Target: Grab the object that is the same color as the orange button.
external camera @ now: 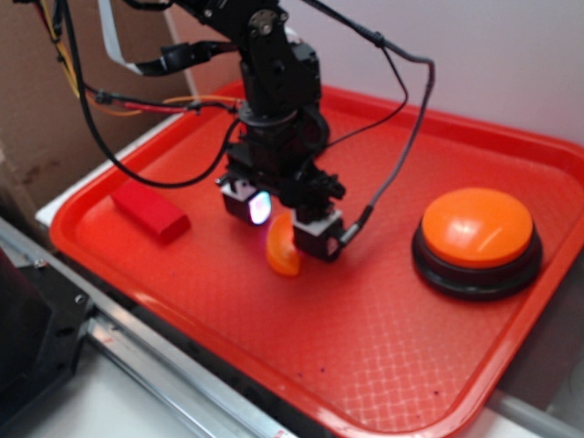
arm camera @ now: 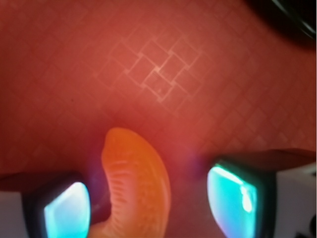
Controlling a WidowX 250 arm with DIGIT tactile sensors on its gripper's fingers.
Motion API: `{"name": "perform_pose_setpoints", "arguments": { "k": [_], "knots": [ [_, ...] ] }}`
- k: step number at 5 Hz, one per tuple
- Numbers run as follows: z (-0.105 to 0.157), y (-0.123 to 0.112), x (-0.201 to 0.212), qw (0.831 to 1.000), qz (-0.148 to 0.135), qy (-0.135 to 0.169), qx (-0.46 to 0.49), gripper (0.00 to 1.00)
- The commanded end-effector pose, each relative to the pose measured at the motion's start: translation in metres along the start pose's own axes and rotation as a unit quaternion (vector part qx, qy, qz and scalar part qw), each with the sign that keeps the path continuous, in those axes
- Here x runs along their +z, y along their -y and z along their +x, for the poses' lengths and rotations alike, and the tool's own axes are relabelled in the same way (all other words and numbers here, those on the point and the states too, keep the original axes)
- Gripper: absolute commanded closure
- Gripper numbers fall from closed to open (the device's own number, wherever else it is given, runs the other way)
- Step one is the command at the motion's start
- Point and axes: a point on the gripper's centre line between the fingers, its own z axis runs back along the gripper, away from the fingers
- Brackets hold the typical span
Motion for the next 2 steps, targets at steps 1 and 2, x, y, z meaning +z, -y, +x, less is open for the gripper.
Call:
{"name": "perform_pose_setpoints", "arguments": {
  "k": [1,2],
  "knots": [
    [0.0034,-0.0053,-0.0007,1.000,-0.010,0.003,0.012,0.97],
    [0.0032,-0.0071,-0.0001,1.000,-0.013,0.002,0.015,1.00]
  ]
}}
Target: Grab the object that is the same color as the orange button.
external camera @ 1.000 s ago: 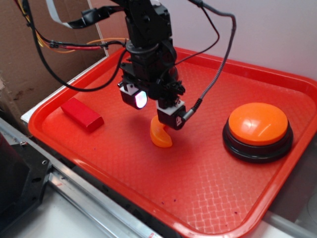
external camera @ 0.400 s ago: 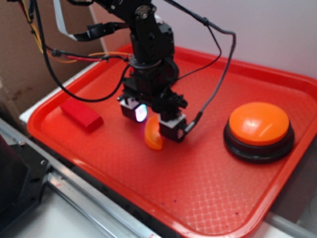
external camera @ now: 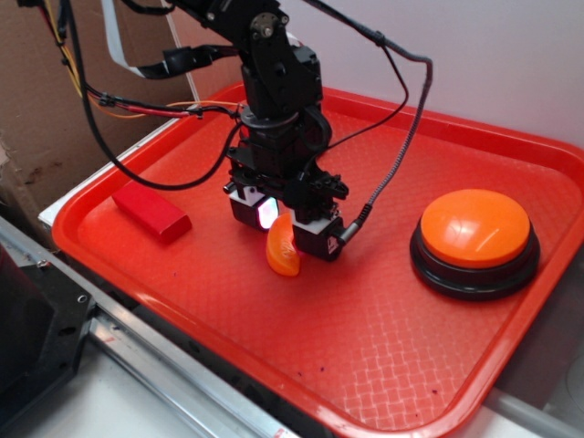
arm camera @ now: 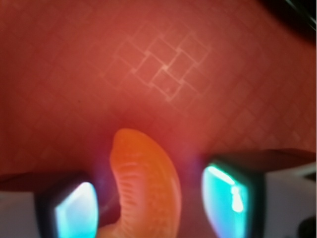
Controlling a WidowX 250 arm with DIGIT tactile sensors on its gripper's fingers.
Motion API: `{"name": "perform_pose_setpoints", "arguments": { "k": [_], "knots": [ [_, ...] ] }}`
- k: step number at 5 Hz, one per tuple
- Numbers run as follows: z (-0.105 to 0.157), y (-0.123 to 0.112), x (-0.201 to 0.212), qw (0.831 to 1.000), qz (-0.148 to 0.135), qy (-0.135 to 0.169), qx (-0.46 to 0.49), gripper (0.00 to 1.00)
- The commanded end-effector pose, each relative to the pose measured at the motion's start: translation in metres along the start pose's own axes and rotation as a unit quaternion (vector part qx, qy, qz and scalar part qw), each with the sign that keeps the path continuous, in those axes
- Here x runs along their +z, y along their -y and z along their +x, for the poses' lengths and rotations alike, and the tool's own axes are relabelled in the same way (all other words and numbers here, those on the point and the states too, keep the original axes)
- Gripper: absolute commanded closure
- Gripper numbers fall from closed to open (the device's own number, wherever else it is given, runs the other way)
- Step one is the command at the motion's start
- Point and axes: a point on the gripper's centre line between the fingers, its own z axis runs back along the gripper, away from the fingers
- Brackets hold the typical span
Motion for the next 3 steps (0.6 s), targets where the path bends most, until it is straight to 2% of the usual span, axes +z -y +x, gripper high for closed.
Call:
{"name": "perform_pose_setpoints", "arguments": {
  "k": [1,2,3],
  "knots": [
    [0.0017,-0.0068,0.0036,1.000,-0.005,0.006,0.005,1.00],
    [0.0012,-0.0075,0.0039,1.000,-0.005,0.007,0.008,1.00],
    [0.0009,-0.0076,0.0048,1.000,-0.001,-0.007,0.008,1.00]
  ]
}}
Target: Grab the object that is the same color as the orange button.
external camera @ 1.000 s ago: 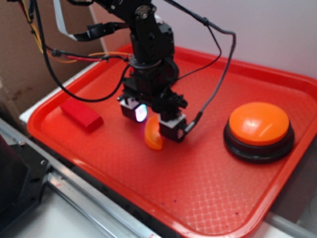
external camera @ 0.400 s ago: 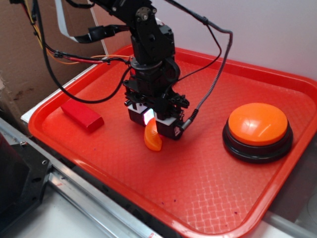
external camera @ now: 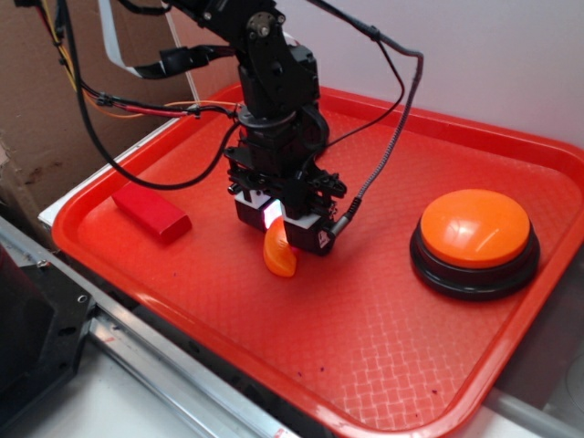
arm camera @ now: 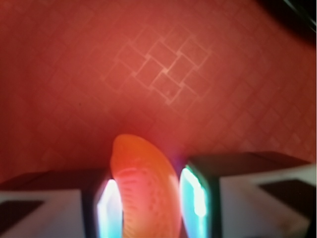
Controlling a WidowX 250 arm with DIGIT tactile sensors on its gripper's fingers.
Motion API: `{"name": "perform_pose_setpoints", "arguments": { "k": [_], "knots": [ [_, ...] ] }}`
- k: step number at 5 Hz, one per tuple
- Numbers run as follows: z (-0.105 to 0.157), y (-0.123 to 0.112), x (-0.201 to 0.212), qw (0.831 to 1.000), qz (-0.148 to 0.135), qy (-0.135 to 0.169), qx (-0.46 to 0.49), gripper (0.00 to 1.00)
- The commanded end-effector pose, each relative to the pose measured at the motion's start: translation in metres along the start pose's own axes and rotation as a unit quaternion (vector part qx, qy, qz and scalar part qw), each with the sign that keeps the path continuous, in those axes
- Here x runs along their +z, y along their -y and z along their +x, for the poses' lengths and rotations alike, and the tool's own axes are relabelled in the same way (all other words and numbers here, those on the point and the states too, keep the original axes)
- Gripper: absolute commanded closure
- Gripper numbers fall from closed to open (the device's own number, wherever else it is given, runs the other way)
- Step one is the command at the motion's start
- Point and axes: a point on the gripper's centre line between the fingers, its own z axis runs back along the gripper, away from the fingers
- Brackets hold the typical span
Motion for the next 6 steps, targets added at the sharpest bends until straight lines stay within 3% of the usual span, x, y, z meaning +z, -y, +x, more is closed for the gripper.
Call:
{"name": "perform_pose_setpoints", "arguments": {
  "k": [1,3,5,6],
  "knots": [
    [0.001,-0.007,0.012,1.000,0.014,-0.015,0.011,1.00],
    [-0.001,-0.013,0.046,0.999,0.048,-0.003,0.002,1.00],
    [0.009,-0.020,0.097,0.999,0.009,-0.010,-0.039,1.00],
    [0.011,-0.015,0.134,0.998,-0.003,0.014,-0.065,1.00]
  ]
}}
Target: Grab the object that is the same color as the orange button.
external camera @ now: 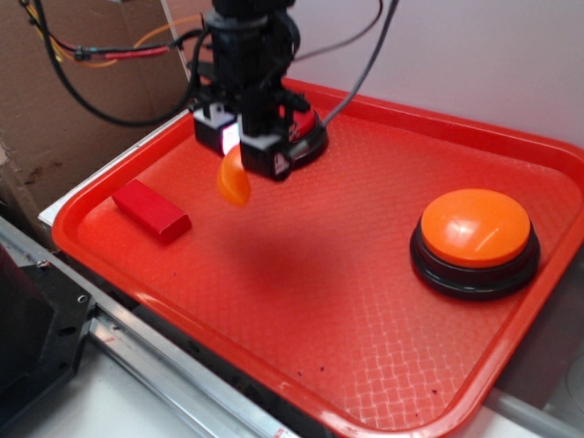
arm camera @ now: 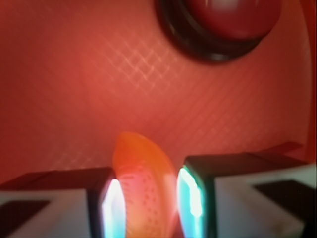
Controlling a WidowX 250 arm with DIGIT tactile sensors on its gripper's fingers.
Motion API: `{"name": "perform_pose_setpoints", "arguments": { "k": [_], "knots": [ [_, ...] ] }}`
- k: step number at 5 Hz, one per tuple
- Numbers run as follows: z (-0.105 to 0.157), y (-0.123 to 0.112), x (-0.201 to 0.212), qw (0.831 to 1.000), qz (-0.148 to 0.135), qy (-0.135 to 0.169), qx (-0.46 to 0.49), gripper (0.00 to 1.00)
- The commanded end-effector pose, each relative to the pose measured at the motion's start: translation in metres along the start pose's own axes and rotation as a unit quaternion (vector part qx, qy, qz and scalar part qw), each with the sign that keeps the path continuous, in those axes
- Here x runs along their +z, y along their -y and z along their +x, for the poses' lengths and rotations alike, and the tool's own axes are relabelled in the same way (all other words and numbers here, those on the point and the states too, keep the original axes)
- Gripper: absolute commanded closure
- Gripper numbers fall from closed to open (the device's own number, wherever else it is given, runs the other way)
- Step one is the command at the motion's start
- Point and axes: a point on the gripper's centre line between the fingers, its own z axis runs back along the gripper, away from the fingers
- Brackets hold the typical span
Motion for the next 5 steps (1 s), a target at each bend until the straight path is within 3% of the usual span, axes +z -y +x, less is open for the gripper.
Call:
{"name": "perform_pose_setpoints", "arguments": {
  "k": [1,2,3,5],
  "knots": [
    [0.000,0.002,0.081,0.995,-0.027,0.082,-0.039,1.00],
    [-0.009,-0.002,0.100,0.992,-0.053,0.103,-0.054,1.00],
    [-0.016,-0.004,0.115,0.989,-0.049,0.127,-0.063,1.00],
    [-0.013,-0.006,0.111,0.990,-0.026,0.133,-0.035,1.00]
  ]
}}
